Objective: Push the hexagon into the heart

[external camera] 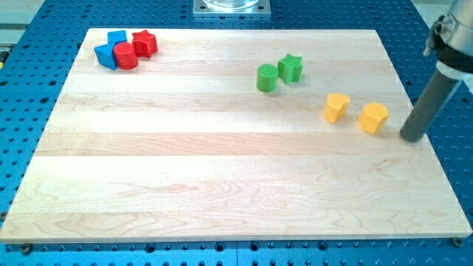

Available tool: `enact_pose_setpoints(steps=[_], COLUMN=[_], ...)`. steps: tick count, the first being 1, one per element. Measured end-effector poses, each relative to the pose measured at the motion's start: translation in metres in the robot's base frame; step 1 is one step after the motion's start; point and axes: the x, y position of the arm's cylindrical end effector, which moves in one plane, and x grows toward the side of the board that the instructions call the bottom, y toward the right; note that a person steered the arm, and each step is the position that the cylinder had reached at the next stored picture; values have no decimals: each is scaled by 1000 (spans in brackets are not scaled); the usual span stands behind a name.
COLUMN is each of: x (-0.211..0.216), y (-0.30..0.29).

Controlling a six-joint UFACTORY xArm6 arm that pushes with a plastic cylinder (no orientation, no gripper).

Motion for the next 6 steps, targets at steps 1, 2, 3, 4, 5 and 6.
enact_pose_setpoints(steps=[1,2,3,4,5,6], x=[-11,-23,-24,0,-4,-31], y=[19,-5,-85,-64,-200,-368])
